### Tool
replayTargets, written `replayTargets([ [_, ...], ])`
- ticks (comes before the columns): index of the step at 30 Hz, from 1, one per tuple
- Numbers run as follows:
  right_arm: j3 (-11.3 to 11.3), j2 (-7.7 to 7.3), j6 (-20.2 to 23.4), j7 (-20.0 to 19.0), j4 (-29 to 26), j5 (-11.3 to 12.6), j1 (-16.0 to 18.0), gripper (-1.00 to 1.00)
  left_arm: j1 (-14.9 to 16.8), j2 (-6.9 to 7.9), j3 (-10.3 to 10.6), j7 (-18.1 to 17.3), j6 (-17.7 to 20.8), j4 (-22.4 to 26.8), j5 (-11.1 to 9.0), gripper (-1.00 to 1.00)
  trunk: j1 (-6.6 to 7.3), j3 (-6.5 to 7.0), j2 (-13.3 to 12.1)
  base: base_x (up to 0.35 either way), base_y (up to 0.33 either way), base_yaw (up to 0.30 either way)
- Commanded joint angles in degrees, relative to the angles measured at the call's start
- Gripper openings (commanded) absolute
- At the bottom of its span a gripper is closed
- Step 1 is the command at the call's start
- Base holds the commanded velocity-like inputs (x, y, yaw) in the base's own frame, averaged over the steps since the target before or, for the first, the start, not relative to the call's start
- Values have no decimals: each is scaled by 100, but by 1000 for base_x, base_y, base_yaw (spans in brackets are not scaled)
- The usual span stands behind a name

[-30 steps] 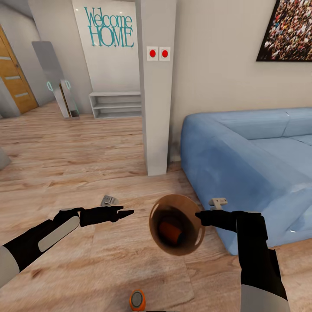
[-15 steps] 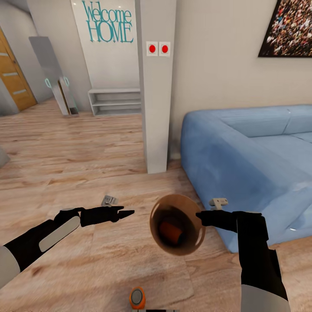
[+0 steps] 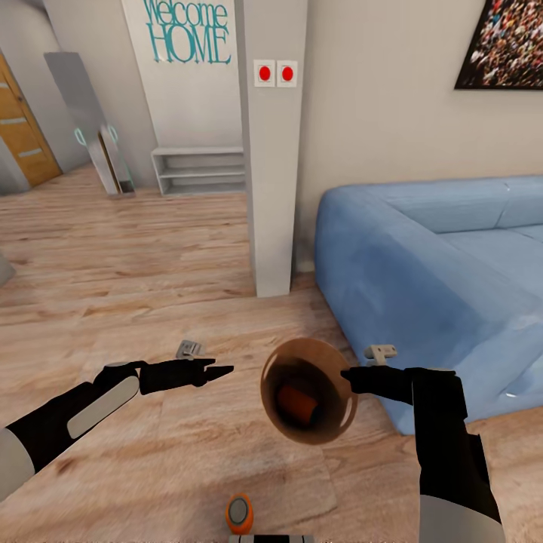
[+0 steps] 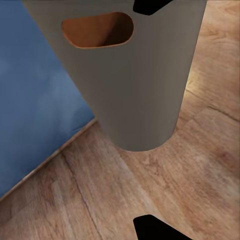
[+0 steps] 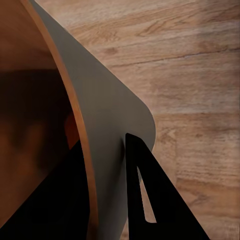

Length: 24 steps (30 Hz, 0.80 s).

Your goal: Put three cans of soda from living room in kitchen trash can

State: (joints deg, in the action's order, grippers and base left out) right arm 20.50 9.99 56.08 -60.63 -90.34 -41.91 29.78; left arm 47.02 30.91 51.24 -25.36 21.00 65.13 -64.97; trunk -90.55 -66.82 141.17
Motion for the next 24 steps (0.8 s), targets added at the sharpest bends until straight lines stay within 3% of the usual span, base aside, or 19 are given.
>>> replayTargets([
  [1,-2,1,61,-19,-2,104,1,-100,0,1,0,-2,0,0,0,100,1,-9,1,0,0,0],
  [24,20,1,69,-19,-2,104,1,-100,0,20,0,-4,-7,8,-5,100,1,-218,1,0,0,0],
])
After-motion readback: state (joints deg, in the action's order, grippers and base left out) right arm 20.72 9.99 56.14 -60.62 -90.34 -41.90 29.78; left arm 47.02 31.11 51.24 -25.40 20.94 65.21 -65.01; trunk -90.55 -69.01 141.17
